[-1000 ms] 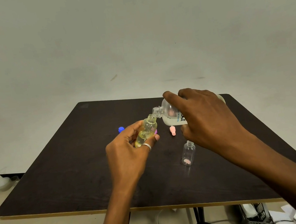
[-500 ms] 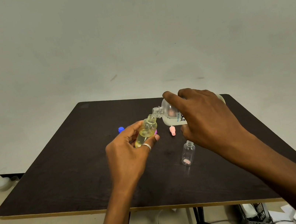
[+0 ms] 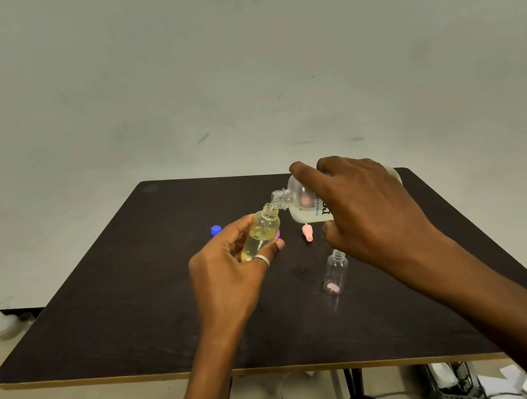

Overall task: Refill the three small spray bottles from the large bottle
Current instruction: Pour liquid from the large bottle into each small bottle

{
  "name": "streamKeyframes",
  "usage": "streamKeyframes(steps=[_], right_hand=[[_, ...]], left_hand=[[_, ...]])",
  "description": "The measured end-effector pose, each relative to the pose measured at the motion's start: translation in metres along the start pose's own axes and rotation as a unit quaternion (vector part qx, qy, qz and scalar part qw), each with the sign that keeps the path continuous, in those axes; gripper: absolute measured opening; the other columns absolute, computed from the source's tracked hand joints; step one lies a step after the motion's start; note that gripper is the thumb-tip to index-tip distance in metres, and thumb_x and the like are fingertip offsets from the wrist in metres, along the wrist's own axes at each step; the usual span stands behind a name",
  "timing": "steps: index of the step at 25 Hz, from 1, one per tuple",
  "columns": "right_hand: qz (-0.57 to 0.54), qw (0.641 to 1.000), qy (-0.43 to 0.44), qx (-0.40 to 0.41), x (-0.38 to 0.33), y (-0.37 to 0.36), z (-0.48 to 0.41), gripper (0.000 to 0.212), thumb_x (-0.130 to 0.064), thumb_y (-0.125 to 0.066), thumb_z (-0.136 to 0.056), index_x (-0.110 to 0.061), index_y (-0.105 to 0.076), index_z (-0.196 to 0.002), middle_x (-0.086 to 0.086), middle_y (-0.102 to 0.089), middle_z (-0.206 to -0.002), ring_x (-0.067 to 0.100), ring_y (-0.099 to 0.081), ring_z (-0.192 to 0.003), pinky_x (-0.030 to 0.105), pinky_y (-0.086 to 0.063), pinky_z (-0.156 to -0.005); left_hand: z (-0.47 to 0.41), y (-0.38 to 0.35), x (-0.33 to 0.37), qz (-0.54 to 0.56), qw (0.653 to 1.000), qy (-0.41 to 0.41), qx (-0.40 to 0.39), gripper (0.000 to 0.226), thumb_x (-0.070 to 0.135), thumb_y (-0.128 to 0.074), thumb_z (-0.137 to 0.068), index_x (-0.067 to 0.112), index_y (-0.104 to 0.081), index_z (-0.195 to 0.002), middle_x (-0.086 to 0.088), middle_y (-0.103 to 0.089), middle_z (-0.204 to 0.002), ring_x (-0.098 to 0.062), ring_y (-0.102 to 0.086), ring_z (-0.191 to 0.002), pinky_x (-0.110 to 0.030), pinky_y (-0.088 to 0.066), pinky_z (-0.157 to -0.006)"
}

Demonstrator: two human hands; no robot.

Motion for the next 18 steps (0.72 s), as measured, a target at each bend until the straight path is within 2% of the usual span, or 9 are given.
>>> streamKeyframes(steps=[6, 11, 18], right_hand=[[-0.004, 1.0, 0.0, 0.0, -0.0001, 0.0025, -0.0006, 0.075, -0.009, -0.071, -0.064, -0.024, -0.046, -0.133, 0.005, -0.059, -0.096, 0.03, -0.058, -0.088, 0.038, -0.043, -0.079], [-0.001, 1.0, -0.001, -0.001, -0.0006, 0.003, -0.0005, 0.075, -0.009, -0.072, -0.063, -0.024, -0.047, -0.132, 0.006, -0.06, -0.096, 0.03, -0.058, -0.087, 0.037, -0.044, -0.079], [0.001, 1.0, -0.003, 0.002, 0.0, 0.0031, -0.0011, 0.073, -0.009, -0.07, -0.063, -0.024, -0.047, -0.13, 0.005, -0.058, -0.094, 0.029, -0.056, -0.085, 0.035, -0.039, -0.076]], left_hand=[[0.0001, 0.0002, 0.0033, 0.006, 1.0, -0.004, 0.001, 0.05, 0.028, -0.086, -0.071, 0.034, -0.065, -0.116, 0.037, -0.057, -0.093, 0.026, -0.057, -0.087, 0.002, -0.044, -0.073], [-0.0008, -0.0009, -0.0004, 0.003, 1.0, 0.003, -0.001, 0.052, 0.03, -0.086, -0.07, 0.026, -0.07, -0.12, 0.028, -0.064, -0.096, 0.023, -0.058, -0.09, 0.001, -0.046, -0.075], [-0.0013, -0.0014, 0.0014, 0.001, 1.0, 0.001, -0.003, 0.05, 0.029, -0.086, -0.071, 0.029, -0.068, -0.118, 0.037, -0.056, -0.093, 0.029, -0.054, -0.086, 0.004, -0.042, -0.072]])
Point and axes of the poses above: each hand's wrist, its own z-axis away from the middle knuckle, its own y-axis out of the back of the hand, x = y × z, the point moved 10 cm from there along -z, towards the middle knuckle
